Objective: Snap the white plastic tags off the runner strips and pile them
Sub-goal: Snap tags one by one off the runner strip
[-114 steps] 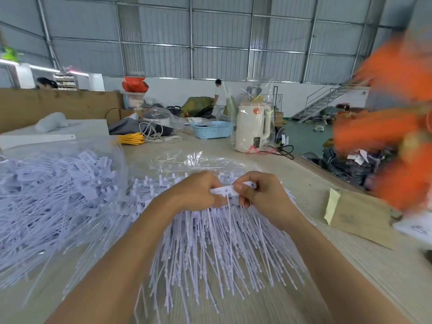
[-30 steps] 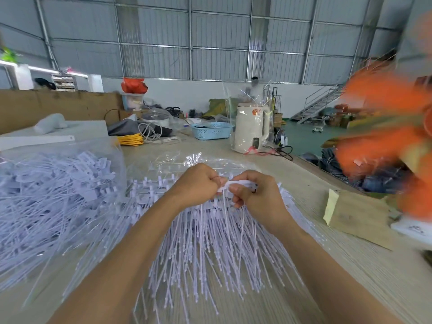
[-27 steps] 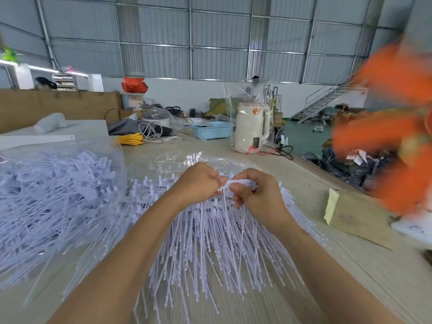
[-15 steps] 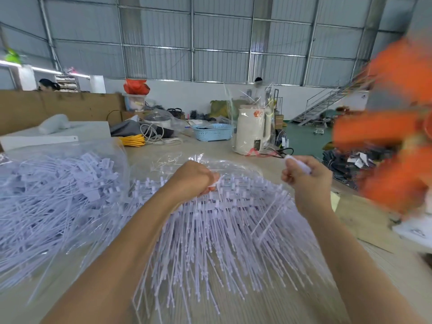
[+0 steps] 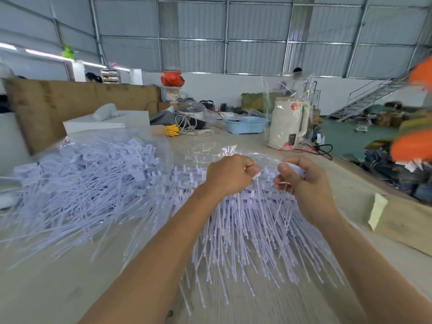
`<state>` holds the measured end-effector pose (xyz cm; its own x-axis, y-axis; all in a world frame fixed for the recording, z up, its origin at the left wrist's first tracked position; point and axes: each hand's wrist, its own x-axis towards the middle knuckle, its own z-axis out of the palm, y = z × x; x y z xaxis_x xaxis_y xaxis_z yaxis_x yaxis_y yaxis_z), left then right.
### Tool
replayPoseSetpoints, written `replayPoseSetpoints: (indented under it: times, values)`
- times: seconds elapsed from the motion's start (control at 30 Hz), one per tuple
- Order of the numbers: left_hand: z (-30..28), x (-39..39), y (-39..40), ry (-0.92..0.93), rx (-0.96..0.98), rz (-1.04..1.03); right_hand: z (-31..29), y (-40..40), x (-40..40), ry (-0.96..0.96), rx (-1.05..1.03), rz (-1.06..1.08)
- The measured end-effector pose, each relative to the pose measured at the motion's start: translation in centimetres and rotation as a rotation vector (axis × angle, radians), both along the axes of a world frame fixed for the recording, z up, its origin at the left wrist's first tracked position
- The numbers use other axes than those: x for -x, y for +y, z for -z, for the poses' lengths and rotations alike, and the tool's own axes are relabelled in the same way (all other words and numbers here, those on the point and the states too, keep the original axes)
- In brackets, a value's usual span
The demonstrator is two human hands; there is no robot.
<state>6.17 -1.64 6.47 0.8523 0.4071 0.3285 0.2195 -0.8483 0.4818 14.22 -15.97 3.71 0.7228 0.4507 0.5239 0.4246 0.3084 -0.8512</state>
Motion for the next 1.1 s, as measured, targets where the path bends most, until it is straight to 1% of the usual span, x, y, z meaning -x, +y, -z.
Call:
replayPoseSetpoints:
  times: [0.17,0.3,0.4,0.5,0.63,0.8,0.97,1.1]
  values:
    - [-0.2,0.0,0.3,0.001,0.006,0.059,0.1,0.7,0.5,-0.007,0.007,-0.038]
    - [-1.0,0.3,0.3,0.097,-0.011,0.104,-0.3,0.9,0.6,-0.042,0.032,-0.024]
    - [-1.4,0.7,0.5,0.148,0.013,0.129,-1.4,1.2,0.5,-0.096,0.078,-0.014]
    - [-1.8,1.1,0.8,0.147,0.032,0.130,-2.7,1.5,0.3,-0.144,0.168,-0.021]
    - [-1.9,1.3,0.8,0.093,0.010,0.090,-3.2,2.0,-0.2,-0.028,0.203,-0.041]
    - [-1.9,1.3,0.7,0.058,-0.038,0.105,-2.0,2.6,0.1,0.128,0.174,-0.080]
    - [-1.6,1.3,1.2,0.066,-0.057,0.090,-2.2,1.8,-0.3,0.280,0.168,-0.046]
    - [-1.4,1.1,0.9,0.018,-0.073,0.120,-1.9,1.6,0.1,0.381,0.149,-0.174]
